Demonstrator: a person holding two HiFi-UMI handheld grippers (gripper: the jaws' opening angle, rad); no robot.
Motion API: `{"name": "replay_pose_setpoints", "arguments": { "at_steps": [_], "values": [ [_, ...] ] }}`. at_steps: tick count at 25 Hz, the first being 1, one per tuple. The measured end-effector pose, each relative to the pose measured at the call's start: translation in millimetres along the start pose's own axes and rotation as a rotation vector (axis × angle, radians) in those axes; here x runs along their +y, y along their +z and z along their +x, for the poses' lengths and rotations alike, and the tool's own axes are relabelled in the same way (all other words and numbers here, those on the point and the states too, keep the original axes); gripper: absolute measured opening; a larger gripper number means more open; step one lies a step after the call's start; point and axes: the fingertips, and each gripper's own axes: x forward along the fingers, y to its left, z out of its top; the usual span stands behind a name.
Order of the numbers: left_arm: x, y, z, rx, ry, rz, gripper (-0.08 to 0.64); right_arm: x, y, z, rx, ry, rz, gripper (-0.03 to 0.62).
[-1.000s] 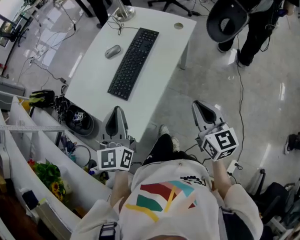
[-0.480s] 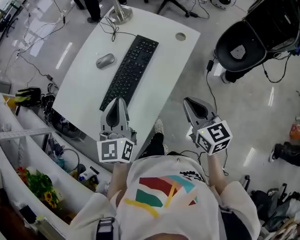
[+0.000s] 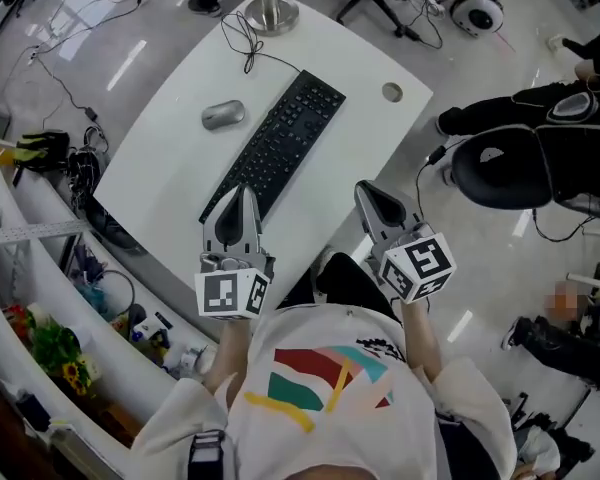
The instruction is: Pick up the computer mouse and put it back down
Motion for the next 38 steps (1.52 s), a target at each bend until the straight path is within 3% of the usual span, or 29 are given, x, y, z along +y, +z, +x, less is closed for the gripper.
{"name": "replay_pose_setpoints", "arguments": {
  "at_steps": [5,8,11,15,17,21,26,29,34,38],
  "values": [
    [6,12,4,-0.017,0.077,0.013,0.044,-1,6,22,0.032,0.097,-0.044,0.014],
    [6,20,5,-0.038,0.117,0.019,0.044,5,12,40,0.069,0.222,-0.074,0.015],
    [16,24,6,-0.046,0.157,0.031,0.044,14,31,69,0.079,0.292,-0.221,0.033],
    [33,33,4,-0.071,0.227,0.034,0.044,31,62,122,0.015,0.402,-0.429,0.314],
    [43,33,0,-0.076,0.270,0.025,0.044,46,63,157,0.032,0.498,-0.523,0.335],
    [67,23,-9,-0.074,0.343,-0.011,0.044,77,40,234,0.191,0.656,-0.738,0.356],
    [89,-3,-13,-0.044,0.407,-0.075,0.044,103,-23,301,0.543,0.836,-0.907,0.355],
    [101,-13,-16,-0.048,0.459,-0.109,0.044,103,-48,333,0.661,0.844,-1.027,0.354],
    [121,-22,-32,-0.058,0.529,-0.140,0.043,94,-77,363,0.809,0.809,-1.027,0.354],
    [129,-27,-42,-0.048,0.543,-0.136,0.044,91,-79,376,0.842,0.798,-1.025,0.354]
  ]
}}
